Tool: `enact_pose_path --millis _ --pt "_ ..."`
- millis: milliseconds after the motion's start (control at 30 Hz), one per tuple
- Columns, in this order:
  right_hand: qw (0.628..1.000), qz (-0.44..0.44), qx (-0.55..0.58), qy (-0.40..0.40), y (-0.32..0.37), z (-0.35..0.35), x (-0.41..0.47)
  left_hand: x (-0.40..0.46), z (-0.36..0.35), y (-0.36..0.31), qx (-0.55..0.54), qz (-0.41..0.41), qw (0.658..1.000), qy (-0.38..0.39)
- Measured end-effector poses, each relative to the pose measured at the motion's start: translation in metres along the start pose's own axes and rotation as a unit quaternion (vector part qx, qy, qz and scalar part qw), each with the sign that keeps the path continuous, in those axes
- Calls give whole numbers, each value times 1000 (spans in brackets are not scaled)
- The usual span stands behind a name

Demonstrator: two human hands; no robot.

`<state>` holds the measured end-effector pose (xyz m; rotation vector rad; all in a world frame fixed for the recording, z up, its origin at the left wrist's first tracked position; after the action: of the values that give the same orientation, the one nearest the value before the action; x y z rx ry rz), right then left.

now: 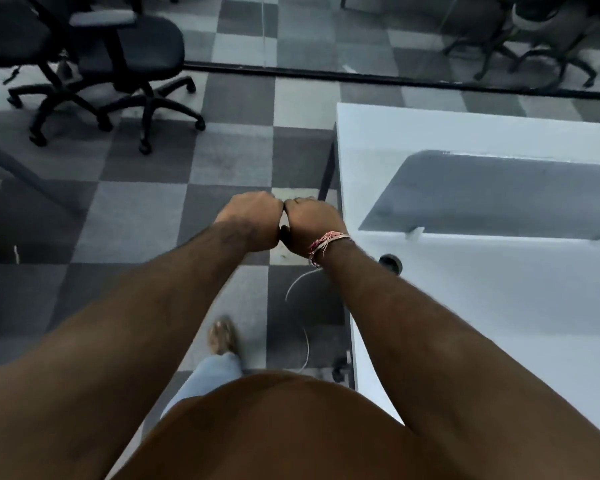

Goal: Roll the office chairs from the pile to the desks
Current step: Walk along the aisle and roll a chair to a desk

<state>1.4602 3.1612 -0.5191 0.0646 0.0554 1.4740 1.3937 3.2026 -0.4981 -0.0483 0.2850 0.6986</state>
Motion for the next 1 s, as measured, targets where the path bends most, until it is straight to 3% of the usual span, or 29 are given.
enact_pose_path --millis 233,500,1000 --pt "995 -98 -9 -11 -60 -7 131 148 19 53 10 -72 997 -12" --pt "975 -216 18 -49 -125 21 290 305 97 120 61 -155 986 -14" --pt "969 -245 8 -13 -297 23 514 584 161 148 120 -217 969 -8"
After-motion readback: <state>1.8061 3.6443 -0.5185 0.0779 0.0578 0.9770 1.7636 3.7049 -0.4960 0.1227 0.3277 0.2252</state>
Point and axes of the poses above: each hand's wrist, its own x-axis towards the middle knuckle, its own z-axis out of the back of the hand, y = z × x, the point moved 8 cm from there along x, towards the middle knuckle, and after that the axes turned 3 degrees about z, right-handed, at the moved point
